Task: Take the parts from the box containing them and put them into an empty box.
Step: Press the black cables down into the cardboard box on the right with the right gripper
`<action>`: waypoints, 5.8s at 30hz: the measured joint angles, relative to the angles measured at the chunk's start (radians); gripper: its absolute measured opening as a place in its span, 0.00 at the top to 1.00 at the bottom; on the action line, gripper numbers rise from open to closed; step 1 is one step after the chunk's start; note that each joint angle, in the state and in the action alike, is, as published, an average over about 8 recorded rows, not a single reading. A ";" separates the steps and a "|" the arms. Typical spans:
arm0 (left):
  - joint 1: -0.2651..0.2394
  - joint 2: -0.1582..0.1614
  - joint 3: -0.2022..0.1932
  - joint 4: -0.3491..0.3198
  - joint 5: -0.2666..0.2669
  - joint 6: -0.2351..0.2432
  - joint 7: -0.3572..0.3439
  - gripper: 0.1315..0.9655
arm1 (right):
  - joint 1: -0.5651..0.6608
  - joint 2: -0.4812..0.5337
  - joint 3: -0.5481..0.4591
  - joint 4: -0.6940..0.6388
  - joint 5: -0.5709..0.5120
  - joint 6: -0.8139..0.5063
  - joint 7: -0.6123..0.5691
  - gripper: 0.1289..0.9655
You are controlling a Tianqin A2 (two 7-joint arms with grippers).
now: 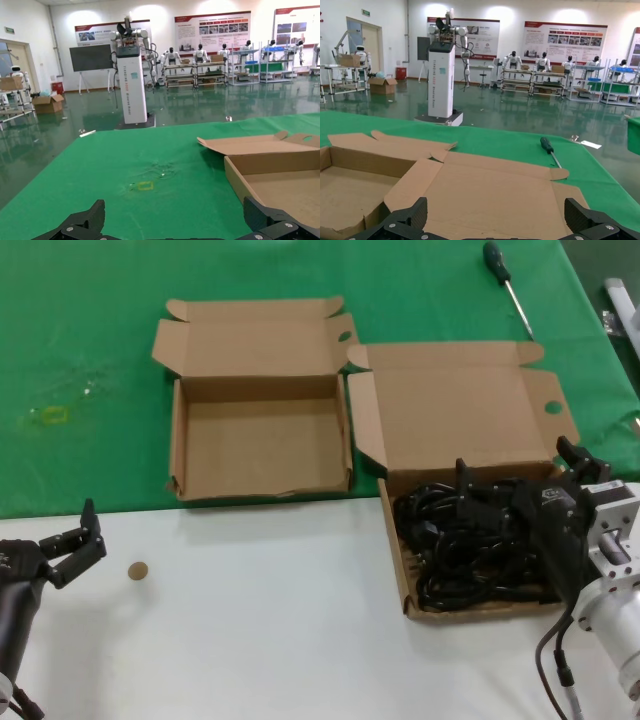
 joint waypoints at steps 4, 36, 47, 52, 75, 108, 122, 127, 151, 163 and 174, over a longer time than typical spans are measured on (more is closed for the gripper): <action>0.000 0.000 0.000 0.000 0.000 0.000 0.000 0.00 | 0.000 0.000 0.000 0.000 0.000 0.000 0.000 0.00; 0.000 0.000 0.000 0.000 0.000 0.000 0.000 0.03 | 0.000 0.000 0.000 0.000 0.000 0.000 0.000 0.00; 0.000 0.000 0.000 0.000 0.000 0.000 0.000 0.15 | 0.000 0.000 0.000 0.000 0.000 0.000 0.000 0.00; 0.000 0.000 0.000 0.000 0.000 0.000 0.000 0.25 | 0.000 0.000 0.000 0.000 0.000 0.000 0.000 0.00; 0.000 0.000 0.000 0.000 0.000 0.000 0.000 0.83 | 0.001 -0.002 0.000 0.001 -0.001 -0.001 -0.001 0.00; 0.000 0.000 0.000 0.000 0.000 0.000 0.000 0.98 | 0.146 0.528 -0.222 0.034 0.034 -0.201 0.103 0.00; 0.000 0.000 0.000 0.000 0.000 0.000 0.000 0.98 | 0.269 0.601 -0.227 -0.011 -0.019 -0.477 0.080 0.00; 0.000 0.000 0.000 0.000 0.000 0.000 0.000 0.98 | 0.273 0.578 -0.213 -0.032 -0.031 -0.487 0.067 0.00; 0.000 0.000 0.000 0.000 0.000 0.000 0.000 0.98 | 0.410 0.623 -0.219 -0.161 -0.077 -0.773 -0.141 0.00; 0.000 0.000 0.000 0.000 0.000 0.000 0.000 0.98 | 0.691 0.622 -0.361 -0.273 -0.223 -1.079 -0.330 0.00; 0.000 0.000 0.000 0.000 0.000 0.000 0.000 0.98 | 0.779 0.589 -0.422 -0.324 -0.298 -1.185 -0.407 0.02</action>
